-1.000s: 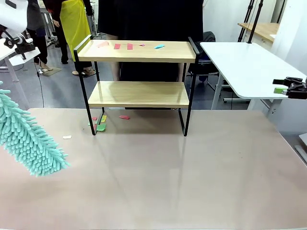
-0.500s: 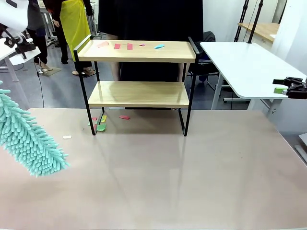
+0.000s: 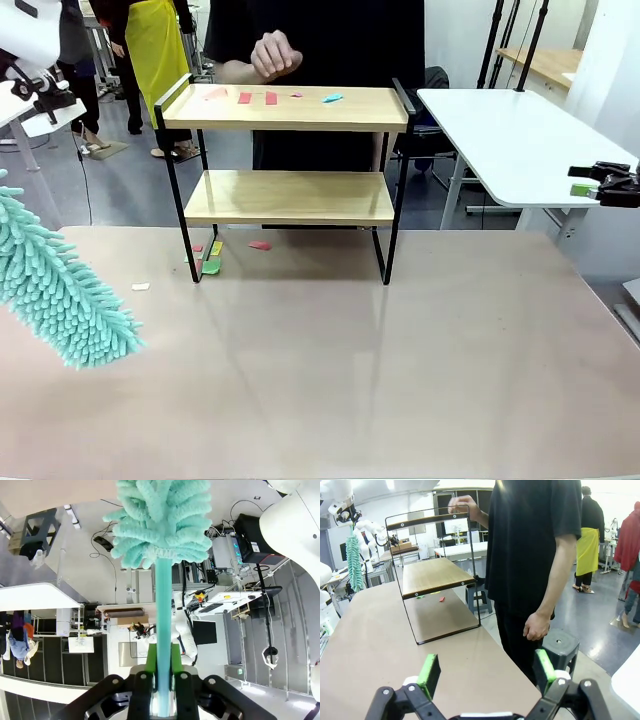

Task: Clean the shelf.
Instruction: Clean the specific section of the Shelf indicated by the human with the Duster.

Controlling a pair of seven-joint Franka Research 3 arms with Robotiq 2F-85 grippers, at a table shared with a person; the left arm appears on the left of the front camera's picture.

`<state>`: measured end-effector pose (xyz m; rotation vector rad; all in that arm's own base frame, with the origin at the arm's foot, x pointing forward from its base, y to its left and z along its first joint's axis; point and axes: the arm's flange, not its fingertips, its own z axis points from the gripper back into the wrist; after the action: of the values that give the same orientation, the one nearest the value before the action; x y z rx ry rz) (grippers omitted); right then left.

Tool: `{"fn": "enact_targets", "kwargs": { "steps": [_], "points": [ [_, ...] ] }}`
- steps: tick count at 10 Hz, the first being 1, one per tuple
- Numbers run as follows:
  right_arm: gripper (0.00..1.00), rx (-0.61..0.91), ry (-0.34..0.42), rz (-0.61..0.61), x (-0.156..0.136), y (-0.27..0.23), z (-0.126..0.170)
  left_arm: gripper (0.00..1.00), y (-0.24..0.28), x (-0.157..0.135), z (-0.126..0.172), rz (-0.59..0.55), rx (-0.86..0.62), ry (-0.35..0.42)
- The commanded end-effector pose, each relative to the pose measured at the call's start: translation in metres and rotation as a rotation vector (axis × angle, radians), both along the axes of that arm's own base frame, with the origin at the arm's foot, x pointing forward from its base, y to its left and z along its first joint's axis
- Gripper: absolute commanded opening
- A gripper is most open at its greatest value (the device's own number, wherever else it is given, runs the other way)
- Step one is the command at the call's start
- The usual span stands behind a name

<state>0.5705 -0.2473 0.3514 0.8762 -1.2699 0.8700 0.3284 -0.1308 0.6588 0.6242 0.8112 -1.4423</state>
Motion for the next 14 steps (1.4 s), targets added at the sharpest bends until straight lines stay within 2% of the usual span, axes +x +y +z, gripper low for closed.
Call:
{"fn": "enact_targets", "kwargs": {
  "steps": [1,13,14],
  "points": [
    [1.0,-0.001,-0.006,0.002,0.001,0.002,0.003,0.13,-0.002,-0.003,0.002,0.019,-0.011,-0.005],
    [1.0,-0.001,-0.006,0.002,0.001,0.002,0.003,0.13,0.0,0.0,0.0,0.0,0.0,0.0],
    [1.0,-0.001,-0.006,0.002,0.001,0.002,0.003,0.13,0.011,-0.011,0.032,0.079,-0.168,-0.066]
  ]
}}
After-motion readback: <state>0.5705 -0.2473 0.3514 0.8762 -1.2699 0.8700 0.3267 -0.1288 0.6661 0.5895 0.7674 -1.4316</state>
